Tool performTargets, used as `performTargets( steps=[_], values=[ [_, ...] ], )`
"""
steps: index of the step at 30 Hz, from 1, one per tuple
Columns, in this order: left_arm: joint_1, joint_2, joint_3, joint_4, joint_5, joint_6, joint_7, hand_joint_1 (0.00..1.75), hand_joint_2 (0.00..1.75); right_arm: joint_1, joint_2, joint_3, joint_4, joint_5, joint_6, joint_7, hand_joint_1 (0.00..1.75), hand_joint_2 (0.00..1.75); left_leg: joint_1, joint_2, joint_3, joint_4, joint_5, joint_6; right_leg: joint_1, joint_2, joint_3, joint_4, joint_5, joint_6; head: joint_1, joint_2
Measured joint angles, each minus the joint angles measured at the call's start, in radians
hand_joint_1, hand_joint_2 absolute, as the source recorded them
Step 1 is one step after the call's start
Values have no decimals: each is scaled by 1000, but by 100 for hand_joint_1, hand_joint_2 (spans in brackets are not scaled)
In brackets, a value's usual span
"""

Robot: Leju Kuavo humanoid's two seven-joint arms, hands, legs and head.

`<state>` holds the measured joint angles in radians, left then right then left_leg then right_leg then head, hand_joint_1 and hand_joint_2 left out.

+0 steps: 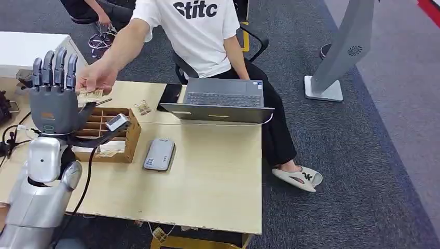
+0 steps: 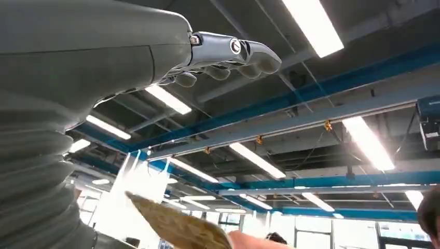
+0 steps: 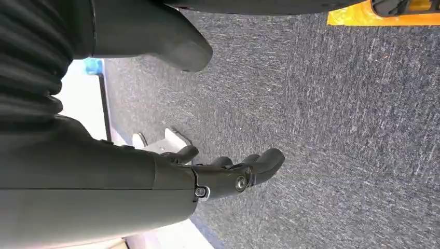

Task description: Pass the card to the sensor for recognition and then transmit it.

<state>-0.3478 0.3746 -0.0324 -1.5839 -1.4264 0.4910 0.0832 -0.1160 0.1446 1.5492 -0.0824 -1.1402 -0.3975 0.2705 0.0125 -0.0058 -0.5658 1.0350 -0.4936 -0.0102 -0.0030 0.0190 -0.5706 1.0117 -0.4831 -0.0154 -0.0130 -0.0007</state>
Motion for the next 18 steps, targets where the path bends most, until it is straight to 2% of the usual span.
performTargets(
  steps=[1,18],
  values=[
    [1,-3,-2,0,2,2,0,175,175,0,0,0,0,0,0,0,0,175,0,0,0,0,0,0,0,0,0,0,0,0,0,0],
    [48,-18,-6,0,32,27,-14,175,175,0,0,0,0,2,3,-3,0,175,0,0,-1,0,0,0,0,0,0,0,0,0,0,0]
  ],
)
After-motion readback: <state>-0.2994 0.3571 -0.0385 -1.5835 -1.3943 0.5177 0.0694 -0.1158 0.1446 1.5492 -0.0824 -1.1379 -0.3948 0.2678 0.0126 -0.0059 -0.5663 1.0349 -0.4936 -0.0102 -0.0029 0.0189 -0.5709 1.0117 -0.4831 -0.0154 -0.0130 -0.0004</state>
